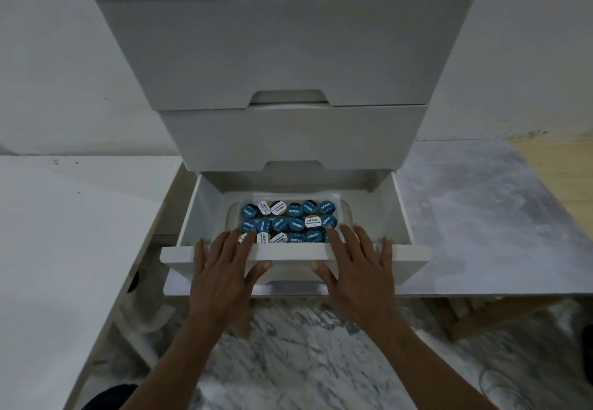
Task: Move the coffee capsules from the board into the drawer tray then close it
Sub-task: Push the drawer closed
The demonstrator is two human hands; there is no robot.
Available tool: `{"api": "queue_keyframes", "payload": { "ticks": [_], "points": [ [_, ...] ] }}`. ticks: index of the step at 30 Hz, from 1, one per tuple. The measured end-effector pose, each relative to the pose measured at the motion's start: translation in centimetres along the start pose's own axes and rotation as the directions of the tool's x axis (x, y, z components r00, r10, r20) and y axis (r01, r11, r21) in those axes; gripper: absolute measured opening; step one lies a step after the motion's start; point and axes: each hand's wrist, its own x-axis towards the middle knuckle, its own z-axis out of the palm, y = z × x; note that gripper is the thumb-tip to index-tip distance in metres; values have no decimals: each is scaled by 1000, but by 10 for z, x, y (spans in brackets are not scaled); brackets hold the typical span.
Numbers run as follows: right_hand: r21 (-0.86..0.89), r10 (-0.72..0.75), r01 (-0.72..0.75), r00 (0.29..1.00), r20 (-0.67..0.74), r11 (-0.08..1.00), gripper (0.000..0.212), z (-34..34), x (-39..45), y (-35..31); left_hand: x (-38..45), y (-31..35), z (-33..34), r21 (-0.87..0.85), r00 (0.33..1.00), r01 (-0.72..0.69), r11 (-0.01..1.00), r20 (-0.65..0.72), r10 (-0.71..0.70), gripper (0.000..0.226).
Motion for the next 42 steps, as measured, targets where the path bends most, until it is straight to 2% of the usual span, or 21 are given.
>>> {"api": "queue_keyframes", "payload": {
  "ticks": [9, 23, 37, 42],
  "points": [
    [-65, 8, -12, 998, -63, 998, 74, 16, 49, 6, 51, -11, 17, 23, 994, -21, 999, -109, 24, 75],
    [-45, 51, -73, 923, -381, 996, 74, 27, 143, 8, 138, -7, 20, 33, 945, -12, 999, -326, 22, 78],
    [-28, 77, -121, 775, -628, 992, 67, 50, 178, 9, 173, 1, 48, 31, 800, 57, 998, -600, -27, 78],
    [44, 104, -98, 790, -605, 994, 72, 49, 173, 8, 170, -1, 52, -11, 759, 73, 997, -648, -63, 77]
  ]
}}
